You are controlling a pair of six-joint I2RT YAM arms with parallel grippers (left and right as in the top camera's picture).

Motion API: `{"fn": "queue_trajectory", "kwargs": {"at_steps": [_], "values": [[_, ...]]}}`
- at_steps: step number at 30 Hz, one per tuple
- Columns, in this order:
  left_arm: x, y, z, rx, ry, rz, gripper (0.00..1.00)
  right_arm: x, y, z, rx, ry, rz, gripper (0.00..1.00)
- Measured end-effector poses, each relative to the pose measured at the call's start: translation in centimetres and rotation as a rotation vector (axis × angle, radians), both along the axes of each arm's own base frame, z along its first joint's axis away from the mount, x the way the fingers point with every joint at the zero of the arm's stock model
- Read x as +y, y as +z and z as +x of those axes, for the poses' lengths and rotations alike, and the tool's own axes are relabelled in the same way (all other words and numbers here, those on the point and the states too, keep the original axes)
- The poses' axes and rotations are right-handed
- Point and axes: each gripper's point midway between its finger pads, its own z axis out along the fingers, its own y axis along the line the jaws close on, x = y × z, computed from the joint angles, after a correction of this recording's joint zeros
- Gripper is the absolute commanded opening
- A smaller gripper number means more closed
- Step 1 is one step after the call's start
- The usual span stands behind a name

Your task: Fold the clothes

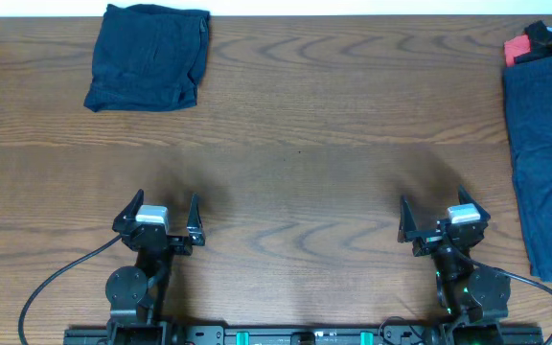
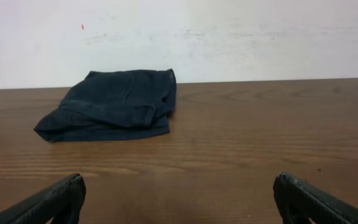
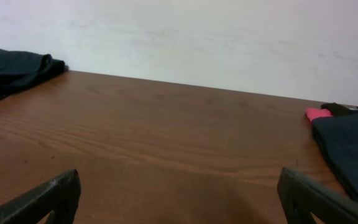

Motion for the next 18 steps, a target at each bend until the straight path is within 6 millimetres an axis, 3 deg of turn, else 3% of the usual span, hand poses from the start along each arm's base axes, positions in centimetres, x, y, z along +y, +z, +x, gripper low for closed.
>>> {"fn": "queue_trajectory", "kwargs": {"at_steps": [18], "values": [[0.00, 0.00, 0.00, 0.000, 0.000, 0.000, 0.98, 0.00, 0.00, 0.00, 0.000, 0.000, 0.000, 0.99]]}}
